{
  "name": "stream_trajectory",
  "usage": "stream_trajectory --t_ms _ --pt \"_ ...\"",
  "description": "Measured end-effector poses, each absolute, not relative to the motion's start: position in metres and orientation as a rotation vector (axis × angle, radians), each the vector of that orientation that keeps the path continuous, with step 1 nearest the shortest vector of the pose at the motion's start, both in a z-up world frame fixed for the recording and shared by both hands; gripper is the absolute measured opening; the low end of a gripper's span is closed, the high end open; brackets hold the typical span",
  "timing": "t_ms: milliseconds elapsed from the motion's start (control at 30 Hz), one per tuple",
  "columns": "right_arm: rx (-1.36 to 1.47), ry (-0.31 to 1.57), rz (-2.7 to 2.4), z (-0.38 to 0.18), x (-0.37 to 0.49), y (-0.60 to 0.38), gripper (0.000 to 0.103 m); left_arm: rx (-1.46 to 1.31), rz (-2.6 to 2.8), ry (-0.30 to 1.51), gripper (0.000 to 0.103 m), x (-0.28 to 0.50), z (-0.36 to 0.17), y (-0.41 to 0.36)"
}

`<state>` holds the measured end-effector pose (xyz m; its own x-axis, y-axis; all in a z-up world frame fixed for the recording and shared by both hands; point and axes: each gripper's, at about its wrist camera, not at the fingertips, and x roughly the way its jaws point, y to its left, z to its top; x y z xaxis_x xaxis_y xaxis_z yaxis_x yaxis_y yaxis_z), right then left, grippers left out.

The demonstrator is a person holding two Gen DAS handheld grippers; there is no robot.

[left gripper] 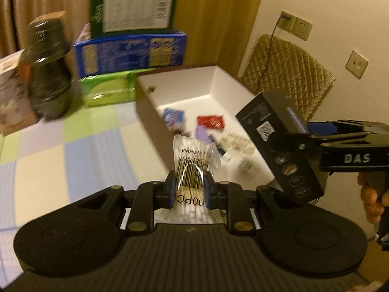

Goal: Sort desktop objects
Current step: 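Carry the swab bag and shaver box with both grippers over the box, then open both grippers to drop the swab bag and shaver box into the box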

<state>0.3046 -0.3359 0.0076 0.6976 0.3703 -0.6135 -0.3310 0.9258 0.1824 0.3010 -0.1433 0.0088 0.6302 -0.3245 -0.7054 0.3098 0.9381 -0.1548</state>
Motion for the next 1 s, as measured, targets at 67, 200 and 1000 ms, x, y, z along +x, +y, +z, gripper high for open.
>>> stream_trajectory --t_ms 67,200,1000 --pt "0.056 0.697 0.382 0.007 0.318 -0.347 0.078 -0.024 -0.372 0.809 0.018 0.313 0.011 -0.160" --pt "0.059 0.722 0.375 -0.001 0.344 -0.363 0.078 -0.012 -0.365 0.812 0.018 0.337 0.010 -0.187" --pt "0.062 0.859 0.371 -0.053 0.454 -0.372 0.078 0.000 -0.215 0.958 0.018 0.452 -0.045 -0.224"
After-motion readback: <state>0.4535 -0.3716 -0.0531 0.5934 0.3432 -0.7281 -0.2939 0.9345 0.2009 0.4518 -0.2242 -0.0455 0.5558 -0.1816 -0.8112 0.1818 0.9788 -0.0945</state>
